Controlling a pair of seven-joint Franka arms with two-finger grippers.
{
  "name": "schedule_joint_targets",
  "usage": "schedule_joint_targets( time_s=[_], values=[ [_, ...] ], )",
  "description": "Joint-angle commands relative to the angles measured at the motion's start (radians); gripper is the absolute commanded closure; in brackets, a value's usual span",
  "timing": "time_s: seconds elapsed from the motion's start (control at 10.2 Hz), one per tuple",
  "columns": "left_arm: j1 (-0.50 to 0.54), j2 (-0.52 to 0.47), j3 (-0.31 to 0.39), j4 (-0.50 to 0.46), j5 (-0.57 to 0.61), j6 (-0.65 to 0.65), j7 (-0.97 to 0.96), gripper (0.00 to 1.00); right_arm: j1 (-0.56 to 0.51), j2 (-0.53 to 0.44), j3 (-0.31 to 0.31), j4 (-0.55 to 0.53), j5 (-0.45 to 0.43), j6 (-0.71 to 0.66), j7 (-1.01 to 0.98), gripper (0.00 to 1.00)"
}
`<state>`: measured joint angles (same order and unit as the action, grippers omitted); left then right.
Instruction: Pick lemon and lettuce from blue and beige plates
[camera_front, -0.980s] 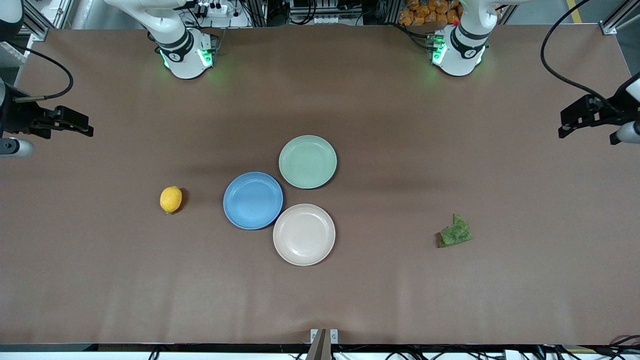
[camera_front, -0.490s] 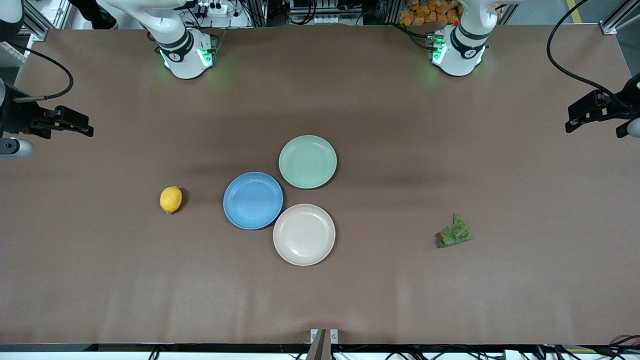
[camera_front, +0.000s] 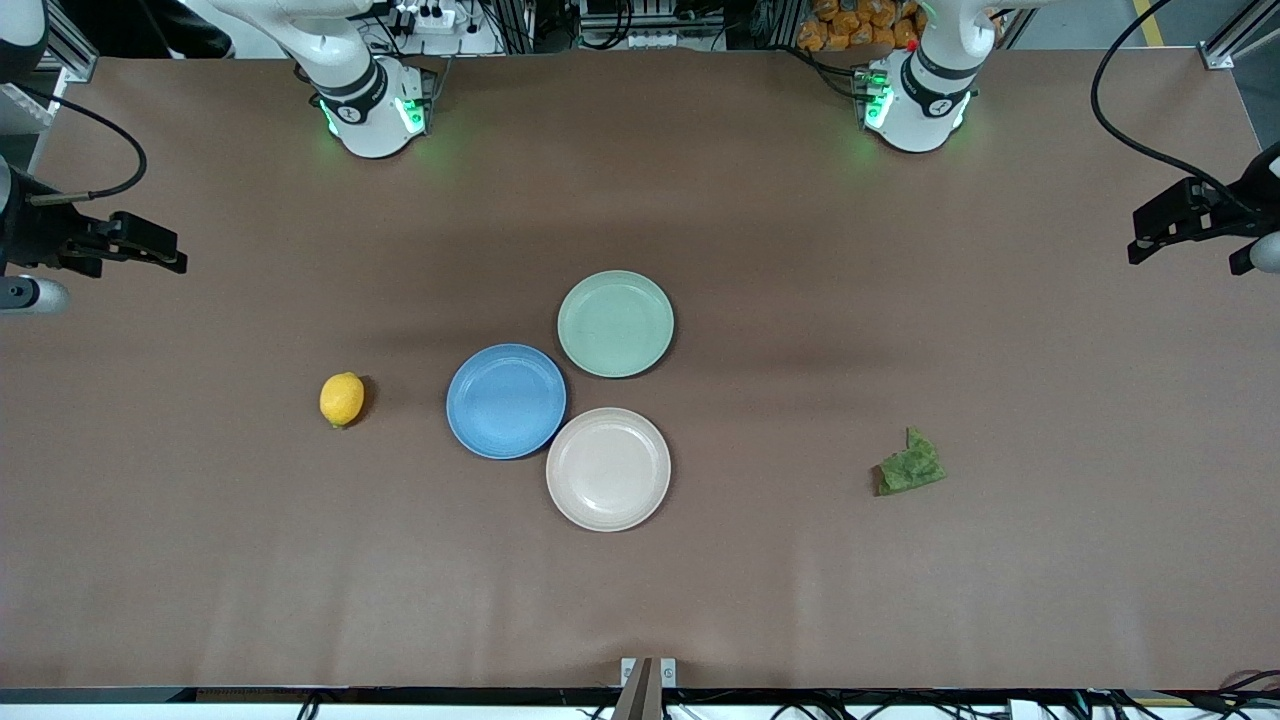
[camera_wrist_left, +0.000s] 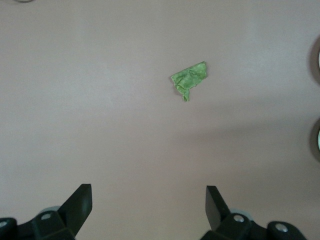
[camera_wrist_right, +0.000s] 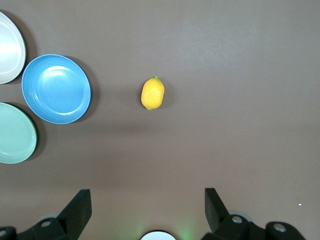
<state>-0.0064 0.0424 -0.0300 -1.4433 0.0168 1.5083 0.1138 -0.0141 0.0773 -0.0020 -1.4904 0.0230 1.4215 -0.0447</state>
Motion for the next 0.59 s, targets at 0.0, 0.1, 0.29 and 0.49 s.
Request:
schedule_joint_targets(
  time_s=[0.0,0.1,0.29,0.49],
  values=[
    [0.002,-0.012,-0.01,-0.005,0.011,0.0,-0.07,0.0,0.002,-0.014,0.0,-0.011,-0.008,-0.003,-0.007,0.0],
    [0.003,-0.012,-0.01,-0.005,0.018,0.0,-0.104,0.0,0.002,-0.014,0.0,-0.011,-0.008,-0.003,-0.009,0.0],
    [0.002,-0.012,-0.011,-0.008,0.011,0.0,-0.133,0.0,0.002,-0.014,0.0,-0.011,-0.008,-0.003,-0.009,0.0],
    [0.003,-0.012,-0.01,-0.006,0.014,0.0,-0.148,0.0,0.002,-0.016,0.0,-0.011,-0.008,-0.003,-0.009,0.0]
  ],
)
